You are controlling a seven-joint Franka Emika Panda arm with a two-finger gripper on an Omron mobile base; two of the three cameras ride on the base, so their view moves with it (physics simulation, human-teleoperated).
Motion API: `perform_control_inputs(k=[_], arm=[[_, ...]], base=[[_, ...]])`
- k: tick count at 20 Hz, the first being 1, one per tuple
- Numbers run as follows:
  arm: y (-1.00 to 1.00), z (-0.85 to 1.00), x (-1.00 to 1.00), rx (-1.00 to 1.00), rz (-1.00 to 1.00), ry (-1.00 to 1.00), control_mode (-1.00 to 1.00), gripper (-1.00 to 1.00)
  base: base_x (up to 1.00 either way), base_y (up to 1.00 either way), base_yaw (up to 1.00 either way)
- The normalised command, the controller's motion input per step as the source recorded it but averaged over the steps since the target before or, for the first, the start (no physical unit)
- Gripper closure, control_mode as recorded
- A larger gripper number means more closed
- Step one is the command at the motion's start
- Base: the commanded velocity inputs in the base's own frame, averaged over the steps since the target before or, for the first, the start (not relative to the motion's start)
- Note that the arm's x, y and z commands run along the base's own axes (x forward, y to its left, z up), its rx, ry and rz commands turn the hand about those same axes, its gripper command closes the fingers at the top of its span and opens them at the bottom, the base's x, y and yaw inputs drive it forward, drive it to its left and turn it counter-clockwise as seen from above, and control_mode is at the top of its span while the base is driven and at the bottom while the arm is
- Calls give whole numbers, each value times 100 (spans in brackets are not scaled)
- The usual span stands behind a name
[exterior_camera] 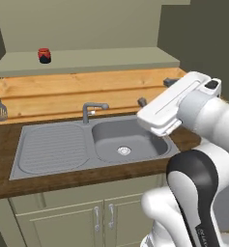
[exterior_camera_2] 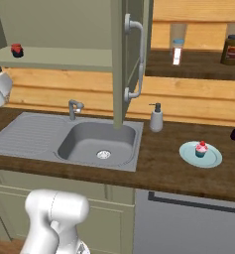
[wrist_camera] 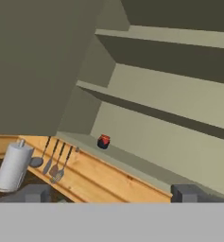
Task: From the different types of pastries on the counter, select a croissant and place it on the cutting board. Then retrieve a jar of jam from the cabinet and place it alongside the croissant on the cutting board.
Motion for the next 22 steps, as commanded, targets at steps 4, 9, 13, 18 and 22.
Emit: perform_control_inputs(k=[4, 9, 13, 18, 22], arm=[[25, -2, 21, 1, 1, 0, -100, -100], [24, -4, 76, 8, 0, 2, -100, -100], [31, 0, -1, 1, 0, 0, -100, -100], [30, 3, 21, 11, 0, -6, -100, -100], [5, 0, 51, 0, -2, 15, -100, -100]], base=[[0, 0, 0], [0, 0, 0], [0, 0, 0], [0, 0, 0], [0, 0, 0]])
